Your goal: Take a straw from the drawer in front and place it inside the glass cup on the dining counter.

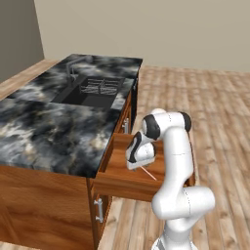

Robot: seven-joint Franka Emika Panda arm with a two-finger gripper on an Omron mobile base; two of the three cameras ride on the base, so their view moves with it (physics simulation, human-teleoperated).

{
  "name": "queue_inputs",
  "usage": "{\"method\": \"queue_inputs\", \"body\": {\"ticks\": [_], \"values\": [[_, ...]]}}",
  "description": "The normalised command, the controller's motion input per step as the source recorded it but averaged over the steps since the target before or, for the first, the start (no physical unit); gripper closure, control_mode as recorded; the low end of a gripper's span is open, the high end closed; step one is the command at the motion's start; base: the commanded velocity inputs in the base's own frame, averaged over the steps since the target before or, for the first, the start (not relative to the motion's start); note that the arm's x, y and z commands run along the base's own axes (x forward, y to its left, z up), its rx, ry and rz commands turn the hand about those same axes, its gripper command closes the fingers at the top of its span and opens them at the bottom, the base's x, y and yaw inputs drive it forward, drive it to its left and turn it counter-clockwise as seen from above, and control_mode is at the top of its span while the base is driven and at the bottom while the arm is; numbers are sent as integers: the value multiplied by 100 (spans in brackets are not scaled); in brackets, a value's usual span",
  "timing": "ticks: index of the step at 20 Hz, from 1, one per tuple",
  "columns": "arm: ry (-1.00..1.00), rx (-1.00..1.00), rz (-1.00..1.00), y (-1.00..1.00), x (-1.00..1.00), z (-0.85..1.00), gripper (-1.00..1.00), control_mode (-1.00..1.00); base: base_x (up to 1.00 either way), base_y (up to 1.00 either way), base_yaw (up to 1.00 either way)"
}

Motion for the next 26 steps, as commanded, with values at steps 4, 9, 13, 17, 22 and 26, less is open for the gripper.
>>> {"method": "queue_inputs", "body": {"ticks": [4,9,13,17,22,26], "values": [[10,0,0,-3,1,-45,100,-100,0,0,0],[6,0,-3,-16,0,-47,100,-100,0,0,0],[0,0,-4,-30,0,-38,100,-100,0,0,0],[0,0,-5,-32,-1,-33,100,-100,0,0,0],[0,0,-5,-29,-1,-27,100,-100,0,0,0],[0,0,-5,-28,-7,-22,100,-100,0,0,0]]}}
